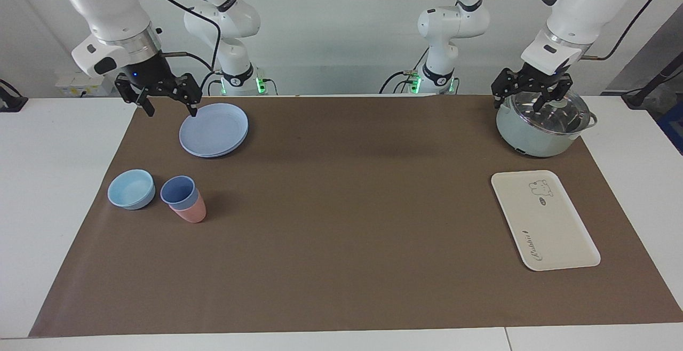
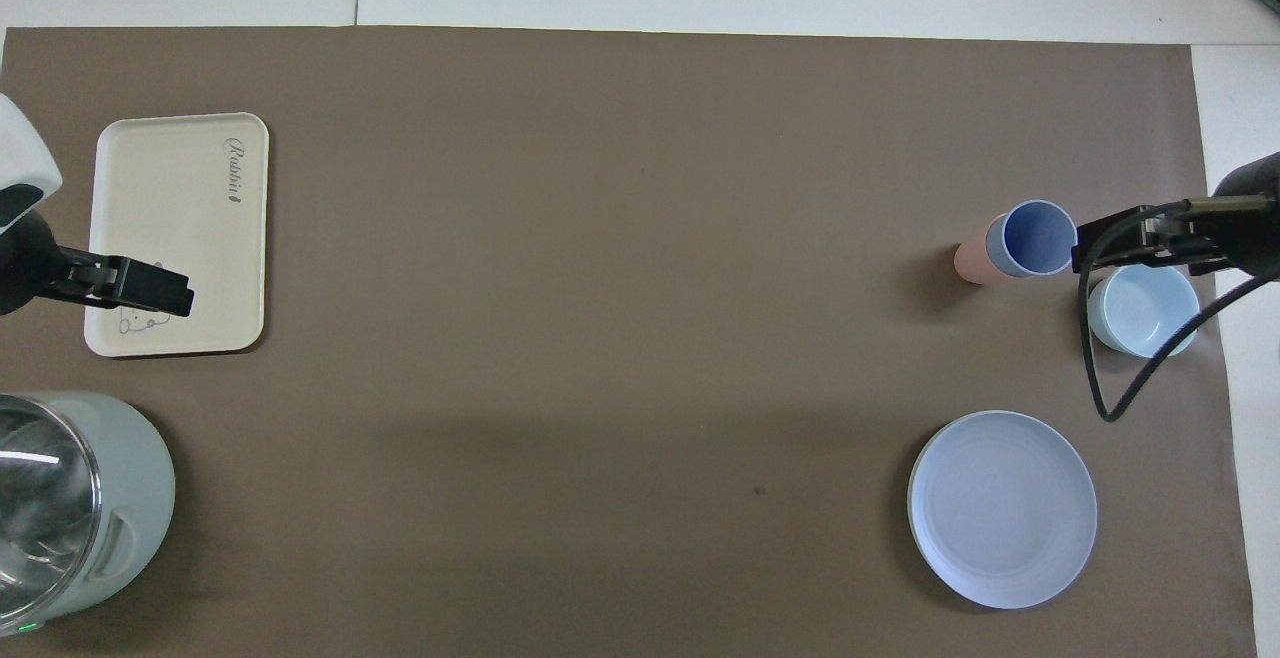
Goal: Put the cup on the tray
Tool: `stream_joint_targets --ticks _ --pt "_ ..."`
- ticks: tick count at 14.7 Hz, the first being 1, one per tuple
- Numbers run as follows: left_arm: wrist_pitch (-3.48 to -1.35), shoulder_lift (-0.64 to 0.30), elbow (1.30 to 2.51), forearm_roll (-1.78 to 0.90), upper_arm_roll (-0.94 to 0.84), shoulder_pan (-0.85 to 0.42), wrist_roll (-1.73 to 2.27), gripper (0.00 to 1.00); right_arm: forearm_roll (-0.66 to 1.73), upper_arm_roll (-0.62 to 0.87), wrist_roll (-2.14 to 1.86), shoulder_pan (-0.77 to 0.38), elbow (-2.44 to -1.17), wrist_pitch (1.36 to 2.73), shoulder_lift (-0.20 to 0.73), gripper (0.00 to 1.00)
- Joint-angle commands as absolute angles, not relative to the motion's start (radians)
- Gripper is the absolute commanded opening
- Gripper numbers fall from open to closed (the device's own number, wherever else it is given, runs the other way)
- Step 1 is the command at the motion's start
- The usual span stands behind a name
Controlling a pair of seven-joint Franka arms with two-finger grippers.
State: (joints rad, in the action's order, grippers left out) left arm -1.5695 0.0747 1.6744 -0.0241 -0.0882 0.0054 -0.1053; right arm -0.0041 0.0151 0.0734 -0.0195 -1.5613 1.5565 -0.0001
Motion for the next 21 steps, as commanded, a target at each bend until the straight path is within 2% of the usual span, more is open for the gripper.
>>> stream_joint_targets --ticks 1,5,6,8,10,15,19,21 --pt "-1.56 0.084 1.686 -0.006 -0.089 0.005 -0.094 1.0 -0.008 0.018 0.054 -0.015 -1.546 1.534 0.005 1.0" --pt "-1.56 0.084 1.686 -0.006 -0.089 0.005 -0.094 1.0 -0.008 0.02 0.046 -0.015 -1.549 1.444 -0.015 1.0" --pt "-1.56 0.086 1.686 -0.006 -0.089 0.005 -0.095 1.0 -0.008 0.02 0.051 -0.009 -1.552 1.459 -0.014 1.0" --pt "-1.56 0.084 1.686 -0.006 -0.089 0.005 -0.095 1.0 -0.008 0.018 0.095 -0.012 -1.552 1.526 -0.005 0.89" --pt "-1.56 0.084 1.686 -0.006 -0.089 0.005 -0.094 1.0 -0.008 0.018 0.242 0.001 -1.552 1.578 0.027 0.89" --pt "-1.56 0.084 1.686 -0.006 -0.089 0.005 -0.094 1.0 -0.012 0.012 0.471 0.052 -1.529 1.729 0.167 0.88" --pt "-1.56 0.084 1.686 -0.006 -0.089 0.005 -0.094 1.0 0.028 0.008 0.54 0.129 -1.346 1.736 0.382 0.88" --pt "-1.56 0.084 1.686 -0.006 -0.089 0.005 -0.094 1.0 0.063 0.008 0.599 0.153 -1.328 1.759 0.425 0.89"
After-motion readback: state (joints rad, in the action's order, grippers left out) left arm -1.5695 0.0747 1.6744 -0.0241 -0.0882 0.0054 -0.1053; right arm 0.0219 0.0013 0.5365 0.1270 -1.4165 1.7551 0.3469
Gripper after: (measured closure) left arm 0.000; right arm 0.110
